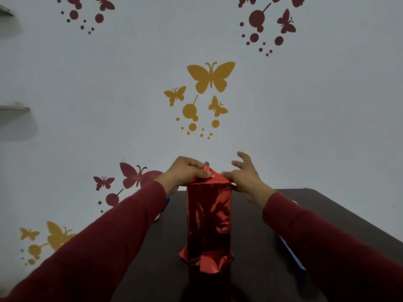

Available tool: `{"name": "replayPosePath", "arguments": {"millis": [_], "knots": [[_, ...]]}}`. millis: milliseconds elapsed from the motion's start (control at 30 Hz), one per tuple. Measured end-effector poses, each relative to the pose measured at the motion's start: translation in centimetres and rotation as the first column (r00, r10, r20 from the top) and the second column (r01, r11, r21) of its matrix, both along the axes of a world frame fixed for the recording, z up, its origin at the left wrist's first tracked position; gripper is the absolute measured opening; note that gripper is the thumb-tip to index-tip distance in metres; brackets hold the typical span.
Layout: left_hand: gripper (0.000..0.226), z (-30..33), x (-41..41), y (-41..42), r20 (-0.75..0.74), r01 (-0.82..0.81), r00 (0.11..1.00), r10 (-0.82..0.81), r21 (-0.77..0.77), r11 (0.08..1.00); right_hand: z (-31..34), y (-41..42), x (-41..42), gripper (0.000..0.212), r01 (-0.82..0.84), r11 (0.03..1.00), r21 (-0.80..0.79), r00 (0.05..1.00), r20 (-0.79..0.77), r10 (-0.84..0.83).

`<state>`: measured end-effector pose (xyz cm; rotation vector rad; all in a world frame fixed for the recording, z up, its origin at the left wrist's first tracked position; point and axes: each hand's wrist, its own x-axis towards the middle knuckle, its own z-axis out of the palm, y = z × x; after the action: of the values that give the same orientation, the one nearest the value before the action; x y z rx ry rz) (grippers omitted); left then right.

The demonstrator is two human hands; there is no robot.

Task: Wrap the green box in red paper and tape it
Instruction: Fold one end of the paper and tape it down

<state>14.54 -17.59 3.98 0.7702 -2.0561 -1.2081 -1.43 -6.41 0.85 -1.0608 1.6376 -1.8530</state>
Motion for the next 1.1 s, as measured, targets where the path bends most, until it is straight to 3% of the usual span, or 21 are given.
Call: {"name": "replayPosePath", "arguments": {"millis": [100, 233, 333, 600, 800, 967, 1100], "knots": [[0.054, -0.9, -0.5, 0.0, -0.079, -0.033, 0.996, 0.051, 0.213, 0.976, -0.1, -0.1, -0.2, 0.087, 0.020, 1.000, 0.022, 0.999, -0.025, -0.020], [0.041, -1.0, -0.4, 0.3, -0.135, -0.056, 0.983, 0.124, 0.425, 0.903, 0.0, 0.1, -0.1, 0.099, -0.043, 0.998, 0.051, 0.999, 0.006, 0.043], [0.046, -1.4, -0.4, 0.6, -0.147, -0.056, 0.979, 0.141, 0.470, 0.881, 0.1, -0.3, 0.3, 0.107, -0.014, 0.998, 0.067, 0.999, -0.035, 0.017], [0.057, -3.0, 0.1, 2.5, -0.258, -0.006, 0.946, 0.196, 0.589, 0.808, 0.8, -0.5, 0.9, 0.115, -0.008, 0.998, 0.066, 0.999, 0.031, 0.005], [0.036, -3.9, -0.5, 4.2, -0.314, -0.098, 0.871, 0.379, 0.644, 0.759, 0.5, 0.0, 1.0, 0.117, 0.002, 0.999, 0.047, 1.000, -0.014, -0.002], [0.035, -3.9, 0.1, 4.2, -0.298, -0.069, 0.890, 0.346, 0.661, 0.747, 1.6, 1.7, 1.4, 0.091, 0.125, 0.988, -0.088, 0.964, -0.224, -0.142], [0.033, -4.0, 0.4, 4.0, -0.283, -0.080, 0.897, 0.339, 0.651, 0.755, 3.6, 2.5, 1.6, 0.065, 0.026, 0.997, -0.070, 0.924, -0.379, -0.051]]}}
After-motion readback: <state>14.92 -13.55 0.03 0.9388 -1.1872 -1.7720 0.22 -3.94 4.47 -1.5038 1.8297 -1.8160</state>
